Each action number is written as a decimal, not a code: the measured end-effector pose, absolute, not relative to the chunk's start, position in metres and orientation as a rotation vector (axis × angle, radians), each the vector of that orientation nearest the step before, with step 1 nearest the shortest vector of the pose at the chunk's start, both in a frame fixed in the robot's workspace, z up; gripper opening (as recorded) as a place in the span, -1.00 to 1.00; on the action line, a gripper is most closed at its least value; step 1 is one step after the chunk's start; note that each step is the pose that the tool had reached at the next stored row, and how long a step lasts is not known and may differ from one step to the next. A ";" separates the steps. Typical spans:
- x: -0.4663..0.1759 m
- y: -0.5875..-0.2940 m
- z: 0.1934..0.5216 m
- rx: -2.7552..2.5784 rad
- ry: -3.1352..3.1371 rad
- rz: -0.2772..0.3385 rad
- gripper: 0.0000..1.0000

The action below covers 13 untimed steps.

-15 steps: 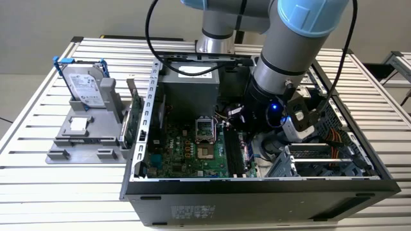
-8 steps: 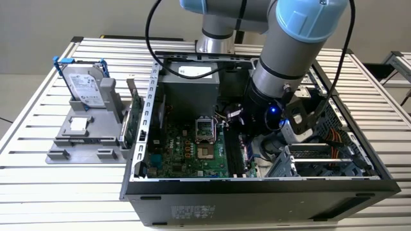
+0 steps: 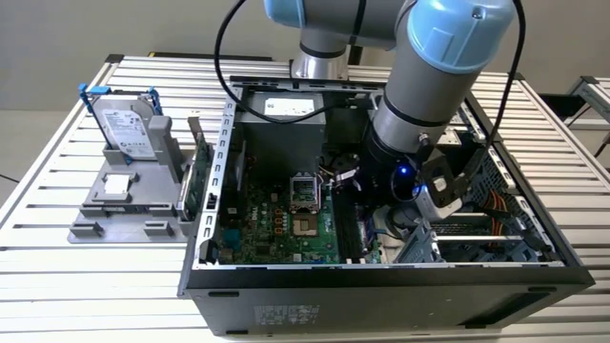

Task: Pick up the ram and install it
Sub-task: 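Insert the ram into the slot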

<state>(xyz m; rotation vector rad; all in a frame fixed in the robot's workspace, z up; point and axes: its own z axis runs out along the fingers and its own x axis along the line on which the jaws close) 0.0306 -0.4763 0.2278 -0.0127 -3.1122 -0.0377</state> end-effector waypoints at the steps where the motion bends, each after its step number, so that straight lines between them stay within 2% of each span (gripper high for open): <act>1: 0.030 -0.477 0.227 -0.013 -3.112 -0.038 -1.00; 13: 0.026 -0.482 0.220 -0.013 -3.107 -0.038 -1.00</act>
